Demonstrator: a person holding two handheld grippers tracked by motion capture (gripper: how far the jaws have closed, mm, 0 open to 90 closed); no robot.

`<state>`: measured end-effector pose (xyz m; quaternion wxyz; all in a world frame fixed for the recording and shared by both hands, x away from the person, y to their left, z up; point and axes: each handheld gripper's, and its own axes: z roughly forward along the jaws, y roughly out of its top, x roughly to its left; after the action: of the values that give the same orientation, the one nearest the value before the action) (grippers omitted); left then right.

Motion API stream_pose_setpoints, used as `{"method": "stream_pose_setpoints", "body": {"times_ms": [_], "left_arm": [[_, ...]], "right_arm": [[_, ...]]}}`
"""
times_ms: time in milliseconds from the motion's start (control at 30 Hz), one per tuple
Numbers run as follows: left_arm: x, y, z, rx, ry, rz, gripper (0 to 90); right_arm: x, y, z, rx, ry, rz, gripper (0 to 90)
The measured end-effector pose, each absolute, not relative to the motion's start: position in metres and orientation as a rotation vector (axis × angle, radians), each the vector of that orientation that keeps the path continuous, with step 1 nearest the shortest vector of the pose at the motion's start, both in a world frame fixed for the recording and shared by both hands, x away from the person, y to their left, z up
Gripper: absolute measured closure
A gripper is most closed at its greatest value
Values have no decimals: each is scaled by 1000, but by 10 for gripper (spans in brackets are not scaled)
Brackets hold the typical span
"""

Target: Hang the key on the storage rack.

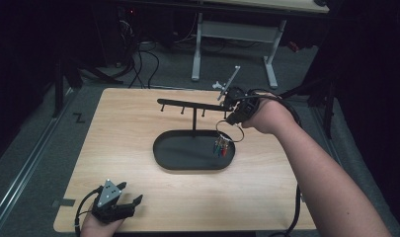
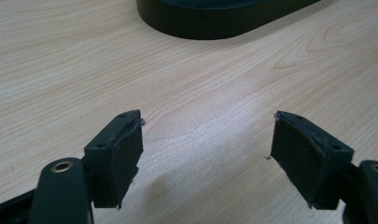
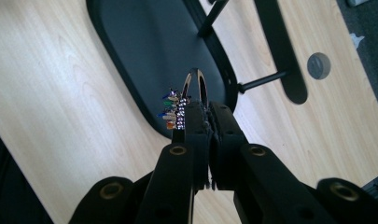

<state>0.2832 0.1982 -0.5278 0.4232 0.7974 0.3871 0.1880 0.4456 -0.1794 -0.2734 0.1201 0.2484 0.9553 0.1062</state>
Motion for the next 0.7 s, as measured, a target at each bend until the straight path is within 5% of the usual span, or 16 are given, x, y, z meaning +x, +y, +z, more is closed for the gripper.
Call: {"method": "stream_pose_setpoints", "body": {"times_ms": [700], "left_arm": [[283,200,-528,2001,969,471,254]], "right_arm": [[495,-184,-295,852,2742,302,872]]}}
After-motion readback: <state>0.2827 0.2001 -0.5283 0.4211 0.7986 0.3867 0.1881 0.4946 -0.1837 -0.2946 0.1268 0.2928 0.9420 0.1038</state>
